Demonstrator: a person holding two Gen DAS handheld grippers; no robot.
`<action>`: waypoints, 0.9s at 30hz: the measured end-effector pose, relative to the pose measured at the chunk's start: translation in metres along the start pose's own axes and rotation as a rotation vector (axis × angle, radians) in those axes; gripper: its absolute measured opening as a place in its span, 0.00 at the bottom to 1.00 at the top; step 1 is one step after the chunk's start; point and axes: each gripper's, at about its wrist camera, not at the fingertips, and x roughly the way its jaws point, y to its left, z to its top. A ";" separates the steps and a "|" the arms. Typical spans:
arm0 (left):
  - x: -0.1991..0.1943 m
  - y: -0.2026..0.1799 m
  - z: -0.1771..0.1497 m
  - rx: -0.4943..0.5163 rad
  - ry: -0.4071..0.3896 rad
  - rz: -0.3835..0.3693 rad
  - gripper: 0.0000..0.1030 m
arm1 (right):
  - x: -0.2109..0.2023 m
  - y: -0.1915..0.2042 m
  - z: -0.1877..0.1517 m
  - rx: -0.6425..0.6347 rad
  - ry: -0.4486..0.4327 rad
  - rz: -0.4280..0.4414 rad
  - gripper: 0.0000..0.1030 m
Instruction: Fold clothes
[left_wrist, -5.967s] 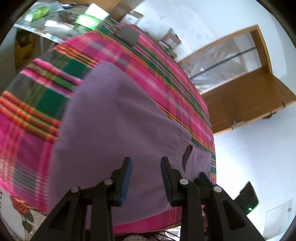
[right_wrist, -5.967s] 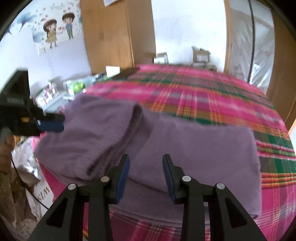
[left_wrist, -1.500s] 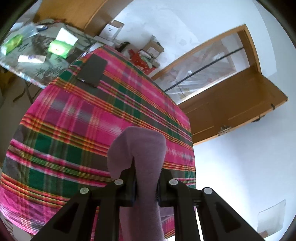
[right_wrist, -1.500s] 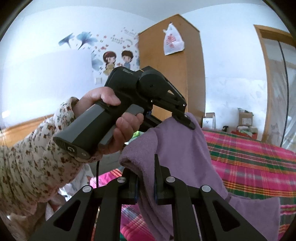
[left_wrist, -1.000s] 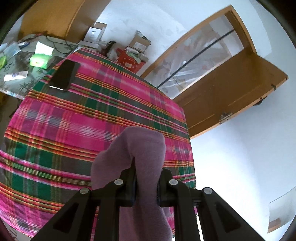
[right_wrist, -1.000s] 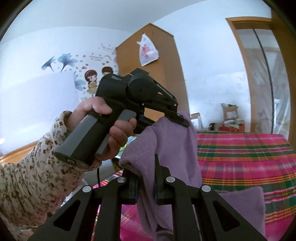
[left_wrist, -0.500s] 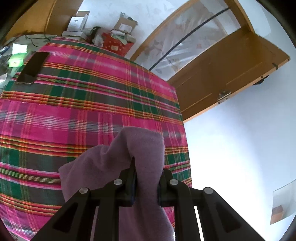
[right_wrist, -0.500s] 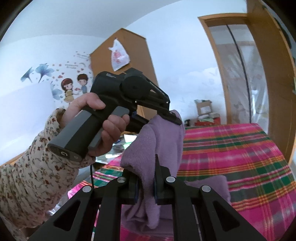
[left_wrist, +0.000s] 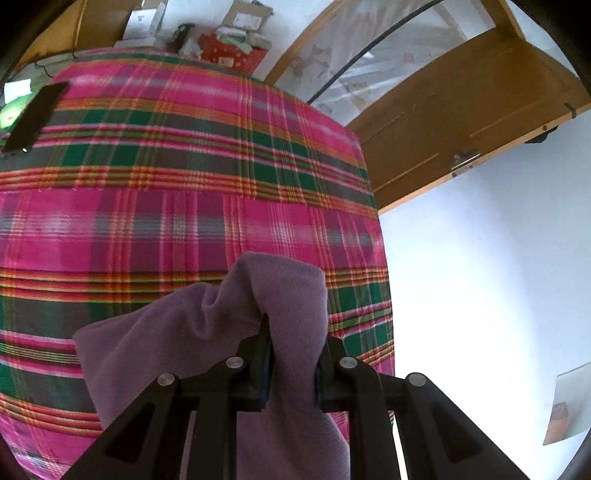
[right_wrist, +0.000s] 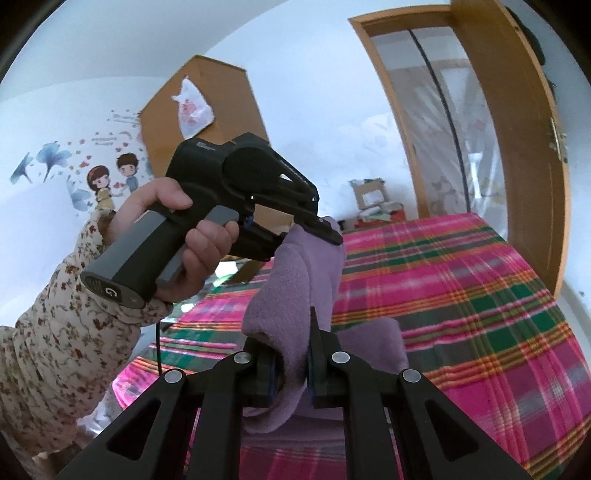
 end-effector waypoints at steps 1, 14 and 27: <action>0.006 -0.002 0.000 0.004 0.009 0.007 0.17 | 0.000 -0.004 -0.001 0.009 0.005 -0.006 0.11; 0.066 -0.006 0.003 -0.013 0.110 0.033 0.20 | 0.009 -0.052 -0.019 0.123 0.064 -0.076 0.11; 0.101 -0.006 0.010 -0.034 0.167 0.051 0.25 | 0.018 -0.080 -0.033 0.175 0.113 -0.122 0.12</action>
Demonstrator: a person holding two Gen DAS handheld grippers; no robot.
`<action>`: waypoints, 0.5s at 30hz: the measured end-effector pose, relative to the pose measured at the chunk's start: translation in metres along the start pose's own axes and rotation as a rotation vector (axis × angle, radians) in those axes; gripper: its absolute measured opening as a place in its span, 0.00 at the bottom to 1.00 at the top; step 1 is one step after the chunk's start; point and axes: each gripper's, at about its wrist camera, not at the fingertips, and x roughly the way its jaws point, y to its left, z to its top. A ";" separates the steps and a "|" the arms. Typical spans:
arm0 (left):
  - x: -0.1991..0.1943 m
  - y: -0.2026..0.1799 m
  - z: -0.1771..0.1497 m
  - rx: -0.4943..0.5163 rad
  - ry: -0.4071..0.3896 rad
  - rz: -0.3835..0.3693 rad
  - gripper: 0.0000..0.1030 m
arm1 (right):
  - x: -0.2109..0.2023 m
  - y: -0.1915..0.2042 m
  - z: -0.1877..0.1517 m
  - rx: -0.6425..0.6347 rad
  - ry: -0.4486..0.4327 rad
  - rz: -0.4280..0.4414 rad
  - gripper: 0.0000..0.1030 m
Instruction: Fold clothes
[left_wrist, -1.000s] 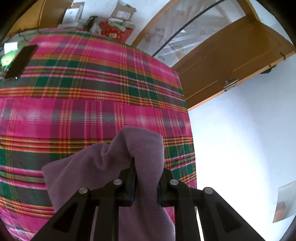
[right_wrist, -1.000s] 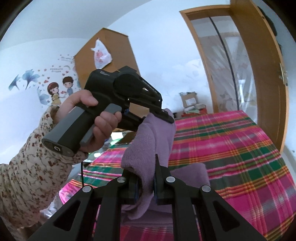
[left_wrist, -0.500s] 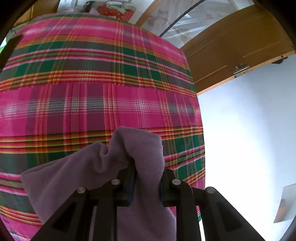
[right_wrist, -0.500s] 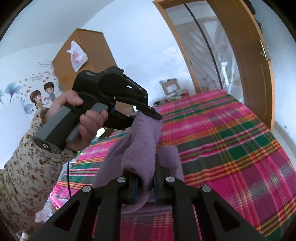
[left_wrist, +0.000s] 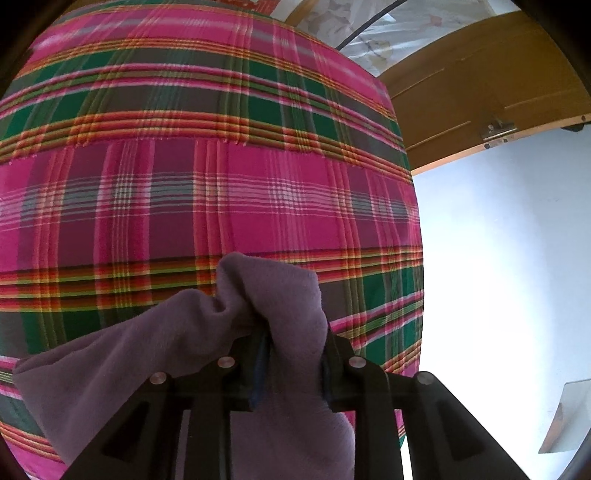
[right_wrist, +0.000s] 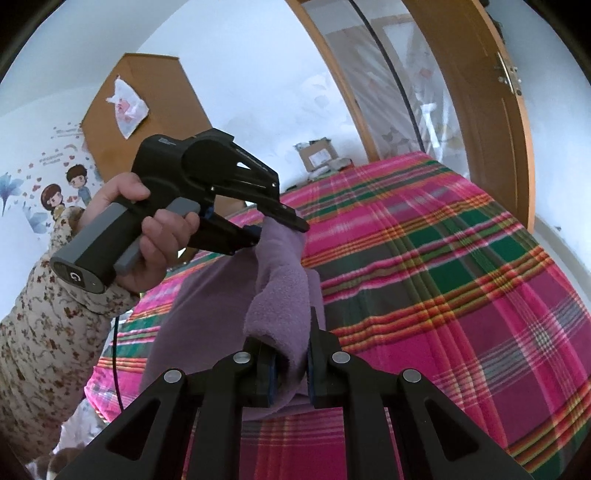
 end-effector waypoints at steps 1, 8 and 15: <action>0.002 -0.001 0.001 0.003 0.004 0.000 0.26 | 0.001 -0.001 -0.001 0.000 0.001 -0.005 0.12; 0.008 0.001 0.004 0.005 0.022 -0.057 0.34 | 0.006 -0.015 -0.006 0.036 0.025 -0.023 0.18; -0.016 0.009 0.001 0.041 -0.010 -0.158 0.35 | 0.008 -0.027 -0.010 0.073 0.044 -0.044 0.27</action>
